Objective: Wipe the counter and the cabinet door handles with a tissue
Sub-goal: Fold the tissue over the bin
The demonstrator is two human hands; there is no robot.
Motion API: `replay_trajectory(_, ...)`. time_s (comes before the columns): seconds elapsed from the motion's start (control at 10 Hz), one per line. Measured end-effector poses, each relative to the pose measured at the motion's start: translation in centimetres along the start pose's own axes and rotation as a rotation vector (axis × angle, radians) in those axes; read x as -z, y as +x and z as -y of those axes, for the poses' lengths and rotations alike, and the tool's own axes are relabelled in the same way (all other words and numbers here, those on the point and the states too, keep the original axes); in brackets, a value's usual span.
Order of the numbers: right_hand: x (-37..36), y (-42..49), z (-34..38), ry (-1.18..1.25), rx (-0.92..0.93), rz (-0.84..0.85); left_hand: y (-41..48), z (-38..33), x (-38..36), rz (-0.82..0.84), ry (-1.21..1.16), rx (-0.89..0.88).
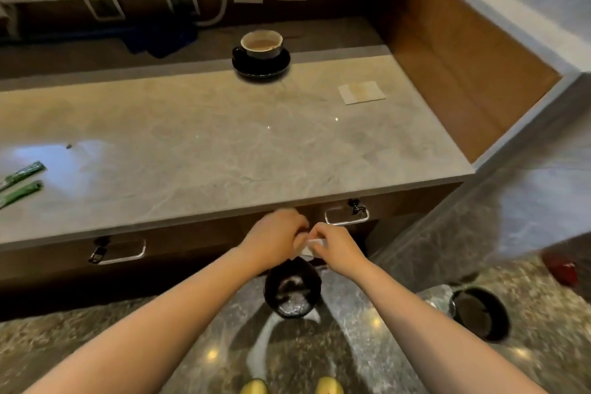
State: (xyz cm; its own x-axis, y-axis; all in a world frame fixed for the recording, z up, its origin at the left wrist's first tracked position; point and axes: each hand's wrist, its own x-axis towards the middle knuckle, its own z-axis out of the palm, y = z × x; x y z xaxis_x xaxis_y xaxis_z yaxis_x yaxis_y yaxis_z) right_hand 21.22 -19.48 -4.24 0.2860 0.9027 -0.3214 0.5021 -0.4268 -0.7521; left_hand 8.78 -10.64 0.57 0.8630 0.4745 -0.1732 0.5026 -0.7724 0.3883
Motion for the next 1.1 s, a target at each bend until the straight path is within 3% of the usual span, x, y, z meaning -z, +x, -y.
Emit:
replay_trajectory(0.1,-0.5,-0.1,-0.9,0.004,-0.042,-0.006,0.8,0.2,3.7,-0.333,-0.128,-0.035)
replay_trajectory(0.2,-2.2,0.1,-2.6,-0.005,-0.147,-0.004,2.4,3.5,5.7,-0.486,-0.048,0.068)
replay_trajectory(0.3,-4.0,0.8,-4.5,-0.016,-0.284,-0.029,3.3,7.9,4.6,-0.267,0.118,0.245)
replay_trajectory(0.4,-5.5,2.0,-6.8,-0.037,-0.397,-0.066,3.0,10.0,2.1,-0.157,0.153,0.287)
replay_trajectory(0.6,-9.2,4.9,-10.9,-0.135,-0.578,-0.057,2.7,10.2,0.9,-0.265,0.204,0.282)
replay_trajectory(0.8,-13.4,7.8,-11.0,-0.074,-0.599,-0.056,2.9,10.1,0.7,-0.301,0.217,0.285)
replay_trajectory(1.1,-14.3,8.5,-10.9,-0.179,-0.499,0.254,3.0,9.9,1.1,-0.318,0.199,0.283)
